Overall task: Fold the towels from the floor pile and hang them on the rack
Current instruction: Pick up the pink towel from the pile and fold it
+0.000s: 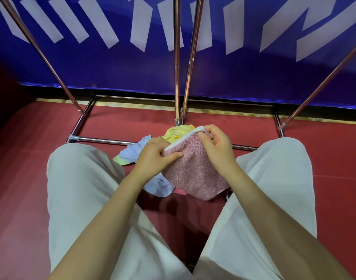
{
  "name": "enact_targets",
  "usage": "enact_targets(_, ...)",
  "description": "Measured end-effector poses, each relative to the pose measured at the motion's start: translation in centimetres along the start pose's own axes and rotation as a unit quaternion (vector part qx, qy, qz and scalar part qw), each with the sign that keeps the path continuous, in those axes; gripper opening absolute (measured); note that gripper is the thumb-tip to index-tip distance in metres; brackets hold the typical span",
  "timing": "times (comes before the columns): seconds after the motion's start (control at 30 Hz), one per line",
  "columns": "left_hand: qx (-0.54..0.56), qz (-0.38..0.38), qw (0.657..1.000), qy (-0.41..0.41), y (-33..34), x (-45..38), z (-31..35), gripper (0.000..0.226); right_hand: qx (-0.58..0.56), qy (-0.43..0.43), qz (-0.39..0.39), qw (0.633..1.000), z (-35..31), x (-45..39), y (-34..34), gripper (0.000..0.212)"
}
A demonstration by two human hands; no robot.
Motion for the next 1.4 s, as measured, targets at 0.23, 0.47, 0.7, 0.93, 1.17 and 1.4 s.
enact_targets(0.23, 0.269, 0.047, 0.951, -0.143, -1.0, 0.1, -1.5, 0.014, -0.013, -0.011, 0.106, 0.994, 0.0, -0.3, -3.7, 0.010)
enact_targets(0.47, 0.353, 0.135, 0.895, -0.235, 0.3, 0.7, -3.3, 0.018, 0.137, 0.000, 0.162, 0.977, 1.9, 0.1, -3.4, 0.014)
enact_targets(0.7, 0.359, 0.232, 0.873, -0.235, -0.8, 0.5, -1.9, 0.019, 0.085, 0.026, 0.055, 0.995, 2.1, 0.1, 1.2, 0.026)
enact_targets(0.93, 0.325, 0.266, 0.881, -0.217, -2.1, 0.3, -1.6, 0.017, 0.072, 0.098, 0.040, 0.992, 3.2, 0.0, 3.0, 0.026)
enact_targets(1.17, 0.268, 0.264, 0.905, -0.199, -2.8, 0.3, -1.7, 0.014, -0.045, 0.097, 0.061, 0.992, 2.2, -1.3, 1.8, 0.020)
enact_targets(1.4, 0.273, 0.257, 0.876, -0.302, -1.7, 0.7, -3.2, 0.031, -0.049, 0.151, 0.005, 0.987, 3.0, -1.1, 3.3, 0.009)
Point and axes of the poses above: each hand's wrist, its own x-axis away from the middle knuckle, its own y-axis out of the palm, z = x × y, the point moved 7 cm from there along -x, towards the middle knuckle, and after that the axes turned 4 degrees about -x, right-handed, at the moved point
